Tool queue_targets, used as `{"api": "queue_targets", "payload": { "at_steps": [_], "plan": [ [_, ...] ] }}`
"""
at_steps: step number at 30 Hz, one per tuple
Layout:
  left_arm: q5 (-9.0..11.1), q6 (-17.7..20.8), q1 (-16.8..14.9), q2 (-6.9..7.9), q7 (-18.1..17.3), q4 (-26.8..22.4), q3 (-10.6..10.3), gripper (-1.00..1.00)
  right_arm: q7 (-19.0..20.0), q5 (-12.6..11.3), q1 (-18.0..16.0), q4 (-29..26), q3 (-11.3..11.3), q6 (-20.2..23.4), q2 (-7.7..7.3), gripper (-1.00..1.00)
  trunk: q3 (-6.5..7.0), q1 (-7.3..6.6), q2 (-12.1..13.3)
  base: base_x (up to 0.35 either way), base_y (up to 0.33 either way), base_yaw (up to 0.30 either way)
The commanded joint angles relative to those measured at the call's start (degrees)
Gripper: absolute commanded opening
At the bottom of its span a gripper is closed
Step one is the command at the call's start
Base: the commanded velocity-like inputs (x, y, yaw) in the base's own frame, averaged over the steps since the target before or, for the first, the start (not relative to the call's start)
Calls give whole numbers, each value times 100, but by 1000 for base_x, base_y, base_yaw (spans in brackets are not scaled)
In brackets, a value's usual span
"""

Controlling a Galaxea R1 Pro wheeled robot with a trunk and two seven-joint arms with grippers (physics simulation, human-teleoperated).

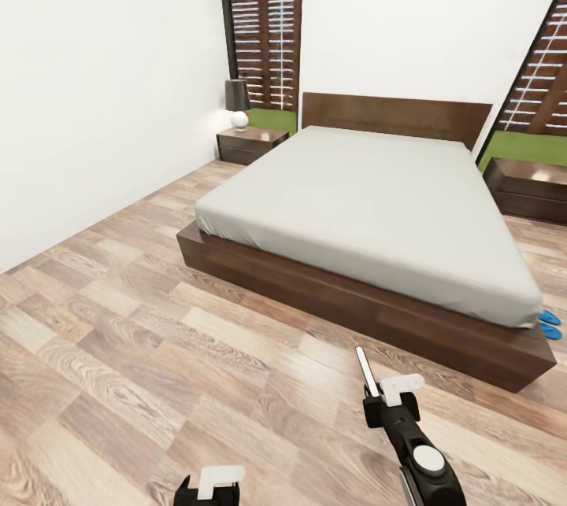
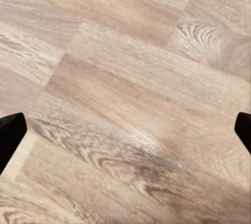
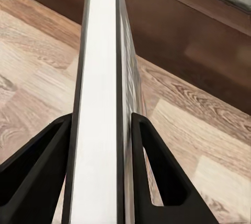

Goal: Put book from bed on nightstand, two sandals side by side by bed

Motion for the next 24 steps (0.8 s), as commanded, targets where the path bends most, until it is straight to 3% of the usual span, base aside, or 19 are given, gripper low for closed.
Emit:
{"api": "queue_targets", "payload": {
  "at_steps": [1, 13, 24],
  "plan": [
    [39, 4, -4, 4, 40, -6, -16, 100, -11, 48, -3, 11, 7, 37, -1, -100, -4, 0, -2, 162, 110, 0],
    [41, 11, -3, 4, 40, -6, -6, 100, -37, 96, -3, 16, 25, 61, -7, -100, -4, 0, -2, 193, 242, 8],
    [41, 14, -3, 4, 40, -6, -9, 100, -38, 101, -3, 11, 25, 44, -4, -100, -4, 0, -2, 133, 308, 232]
  ]
}}
